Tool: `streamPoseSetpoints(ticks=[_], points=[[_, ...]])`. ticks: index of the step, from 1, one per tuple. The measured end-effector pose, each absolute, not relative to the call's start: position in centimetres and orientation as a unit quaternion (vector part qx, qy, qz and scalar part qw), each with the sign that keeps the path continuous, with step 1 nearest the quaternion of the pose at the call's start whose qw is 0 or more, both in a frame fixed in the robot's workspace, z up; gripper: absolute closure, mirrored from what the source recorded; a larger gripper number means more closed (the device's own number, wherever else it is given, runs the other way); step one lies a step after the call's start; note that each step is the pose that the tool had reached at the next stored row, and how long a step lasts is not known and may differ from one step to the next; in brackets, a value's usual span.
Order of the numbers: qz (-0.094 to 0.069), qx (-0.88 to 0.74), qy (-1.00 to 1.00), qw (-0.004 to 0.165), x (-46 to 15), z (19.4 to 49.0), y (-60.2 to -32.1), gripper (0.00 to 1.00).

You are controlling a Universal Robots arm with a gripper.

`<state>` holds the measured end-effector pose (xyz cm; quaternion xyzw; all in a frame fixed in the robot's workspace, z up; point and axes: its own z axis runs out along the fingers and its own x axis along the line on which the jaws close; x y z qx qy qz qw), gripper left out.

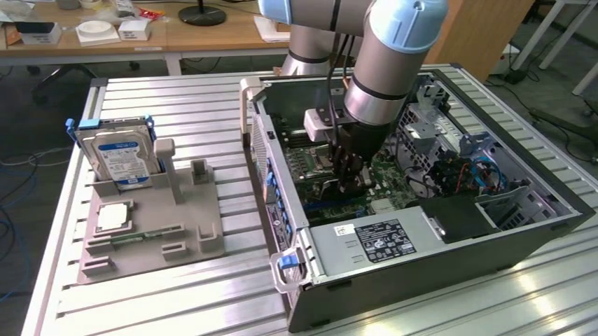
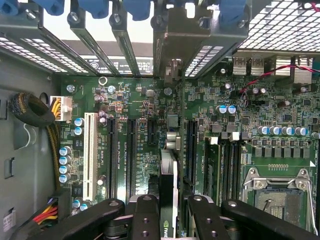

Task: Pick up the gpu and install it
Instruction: 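Insert the gpu into the slot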

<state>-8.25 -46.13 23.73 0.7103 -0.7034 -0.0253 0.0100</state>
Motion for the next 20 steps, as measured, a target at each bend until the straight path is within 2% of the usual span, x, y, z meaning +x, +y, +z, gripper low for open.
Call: streamPoseSetpoints(ticks=[20], points=[[-0.025, 0.710, -0.703, 0.010, -8.67, 23.47, -46.10, 0.73]])
